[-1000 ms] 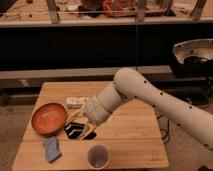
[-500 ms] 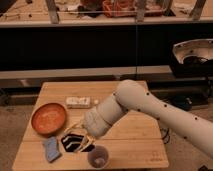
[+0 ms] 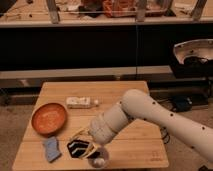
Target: Place the eraser in the ceramic cup
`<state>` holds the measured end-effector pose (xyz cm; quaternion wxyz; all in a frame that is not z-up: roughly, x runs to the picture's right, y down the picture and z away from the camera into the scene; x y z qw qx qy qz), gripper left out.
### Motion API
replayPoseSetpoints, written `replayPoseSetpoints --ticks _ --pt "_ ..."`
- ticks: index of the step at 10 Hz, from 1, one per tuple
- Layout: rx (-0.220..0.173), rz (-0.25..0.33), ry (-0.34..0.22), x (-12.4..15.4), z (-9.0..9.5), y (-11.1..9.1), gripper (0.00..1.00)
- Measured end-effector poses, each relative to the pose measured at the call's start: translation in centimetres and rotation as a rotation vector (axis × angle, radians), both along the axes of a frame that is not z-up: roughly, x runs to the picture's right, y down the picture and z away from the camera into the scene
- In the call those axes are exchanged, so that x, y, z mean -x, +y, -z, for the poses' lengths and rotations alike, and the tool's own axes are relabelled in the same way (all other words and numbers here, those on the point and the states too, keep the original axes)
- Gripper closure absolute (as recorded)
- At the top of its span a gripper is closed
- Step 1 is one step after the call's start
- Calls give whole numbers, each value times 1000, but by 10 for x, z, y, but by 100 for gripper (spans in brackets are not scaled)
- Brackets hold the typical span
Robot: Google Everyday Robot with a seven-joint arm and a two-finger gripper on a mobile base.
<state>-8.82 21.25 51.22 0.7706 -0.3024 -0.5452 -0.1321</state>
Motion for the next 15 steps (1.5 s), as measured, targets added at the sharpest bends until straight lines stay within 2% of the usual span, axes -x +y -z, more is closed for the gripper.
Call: replayPoseSetpoints --ticks 1,3,5,10,13,15 --pt "7 -7 5 -4 -2 3 100" --pt "14 -6 0 -8 -4 9 91" --pt "20 2 -3 -10 -5 12 69" --pt "34 2 -5 -14 -10 17 23" --pt "27 12 -18 -16 -11 20 20" --pt "4 28 -15 -19 -12 22 20"
